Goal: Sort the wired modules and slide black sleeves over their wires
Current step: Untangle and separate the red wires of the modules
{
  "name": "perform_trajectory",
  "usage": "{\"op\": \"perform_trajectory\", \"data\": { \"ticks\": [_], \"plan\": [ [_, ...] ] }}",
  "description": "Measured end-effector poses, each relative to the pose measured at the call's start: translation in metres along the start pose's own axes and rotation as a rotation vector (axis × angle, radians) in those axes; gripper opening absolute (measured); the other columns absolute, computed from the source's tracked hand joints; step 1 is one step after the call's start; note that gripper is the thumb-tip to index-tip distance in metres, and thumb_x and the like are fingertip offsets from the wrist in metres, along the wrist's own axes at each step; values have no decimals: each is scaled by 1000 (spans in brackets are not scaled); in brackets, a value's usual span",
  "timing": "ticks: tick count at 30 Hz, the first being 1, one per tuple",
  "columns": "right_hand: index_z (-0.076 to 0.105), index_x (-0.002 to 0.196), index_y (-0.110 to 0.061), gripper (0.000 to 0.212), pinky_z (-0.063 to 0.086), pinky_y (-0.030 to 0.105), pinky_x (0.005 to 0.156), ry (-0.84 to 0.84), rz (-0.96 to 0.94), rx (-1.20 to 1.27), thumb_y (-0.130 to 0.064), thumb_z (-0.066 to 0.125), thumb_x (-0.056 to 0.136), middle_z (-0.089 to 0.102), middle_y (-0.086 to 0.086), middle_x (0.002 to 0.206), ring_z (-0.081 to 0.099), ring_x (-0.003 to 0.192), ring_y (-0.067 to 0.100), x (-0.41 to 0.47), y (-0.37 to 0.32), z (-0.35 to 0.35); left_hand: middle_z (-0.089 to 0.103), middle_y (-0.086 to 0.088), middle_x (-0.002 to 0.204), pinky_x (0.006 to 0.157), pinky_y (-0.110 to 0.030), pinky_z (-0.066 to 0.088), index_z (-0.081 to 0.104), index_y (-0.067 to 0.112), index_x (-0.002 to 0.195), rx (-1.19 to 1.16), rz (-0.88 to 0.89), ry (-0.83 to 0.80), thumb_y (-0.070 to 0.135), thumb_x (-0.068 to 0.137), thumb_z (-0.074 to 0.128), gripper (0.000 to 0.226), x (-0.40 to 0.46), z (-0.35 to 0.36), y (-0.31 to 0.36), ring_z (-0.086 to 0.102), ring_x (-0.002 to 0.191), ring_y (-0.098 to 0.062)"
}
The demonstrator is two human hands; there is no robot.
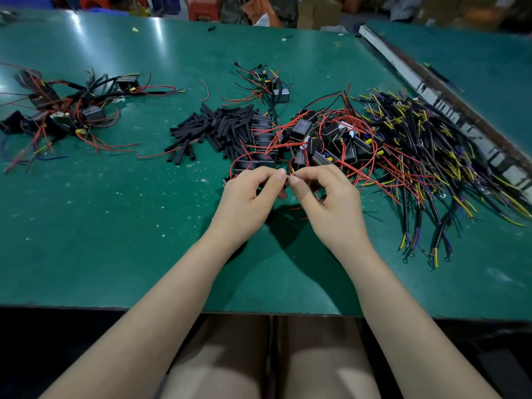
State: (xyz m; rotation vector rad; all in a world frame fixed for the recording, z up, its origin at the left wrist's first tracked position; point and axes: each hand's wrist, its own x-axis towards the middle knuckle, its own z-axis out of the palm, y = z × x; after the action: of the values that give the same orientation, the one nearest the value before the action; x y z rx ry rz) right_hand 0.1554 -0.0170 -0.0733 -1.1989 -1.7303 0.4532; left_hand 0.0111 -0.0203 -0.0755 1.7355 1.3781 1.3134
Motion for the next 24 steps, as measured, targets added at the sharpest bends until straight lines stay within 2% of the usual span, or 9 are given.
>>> {"op": "perform_trajectory", "data": {
  "ticks": [3, 6, 11, 14, 18, 21, 24],
  "plan": [
    [70, 97, -5, 12, 41, 16, 78, 8, -26, -26, -13, 61, 93, 62, 5, 93, 56, 85, 13, 0, 1, 0, 64, 24, 69, 66, -28, 41, 61, 37, 76, -1, -5, -7, 38, 92, 49, 20, 1, -1, -1, 51, 64, 0],
    [69, 97, -4, 13, 39, 13, 78, -5, -26, -32, -11, 58, 94, 61, 6, 94, 54, 84, 11, 0, 2, 0, 65, 20, 68, 60, -26, 40, 63, 35, 79, -29, -18, 5, 32, 92, 54, 16, 0, -1, -1, 50, 60, -1],
    [68, 101, -5, 15, 39, 13, 80, -22, 12, -14, -11, 56, 96, 58, 3, 96, 53, 88, 11, 1, 3, 0, 68, 7, 74, 71, -28, 48, 63, 35, 81, -58, -57, -1, 19, 84, 60, 16, -2, -2, 3, 61, 74, -10],
    [70, 101, -9, 14, 40, 15, 81, -4, 49, 21, -13, 57, 95, 58, -2, 94, 54, 89, 11, 2, 3, -1, 68, -1, 80, 72, -34, 49, 61, 35, 82, -102, -61, 6, 21, 75, 59, 16, -2, -4, 5, 61, 79, -20],
    [71, 100, -10, 15, 38, 10, 79, -29, 61, 24, -17, 58, 95, 60, -1, 92, 54, 86, 7, 1, 3, -1, 66, -8, 81, 78, -45, 48, 56, 32, 82, -148, -48, 13, 21, 75, 59, 14, -2, -5, 5, 61, 83, -28],
    [71, 100, -11, 16, 38, 10, 80, -37, 53, 44, -21, 59, 95, 59, -6, 92, 54, 88, 3, 0, 2, 0, 62, 0, 79, 83, -53, 47, 52, 30, 81, -167, -34, 4, 20, 77, 60, 13, -3, -5, 3, 62, 85, -31],
    [70, 100, -14, 13, 35, 8, 74, -30, 69, 49, -21, 61, 94, 56, -11, 92, 53, 87, 1, 1, 2, 1, 60, 5, 81, 87, -55, 46, 50, 30, 81, -166, -14, -10, 22, 79, 61, 14, -3, -4, 3, 63, 89, -30]
  ]
}}
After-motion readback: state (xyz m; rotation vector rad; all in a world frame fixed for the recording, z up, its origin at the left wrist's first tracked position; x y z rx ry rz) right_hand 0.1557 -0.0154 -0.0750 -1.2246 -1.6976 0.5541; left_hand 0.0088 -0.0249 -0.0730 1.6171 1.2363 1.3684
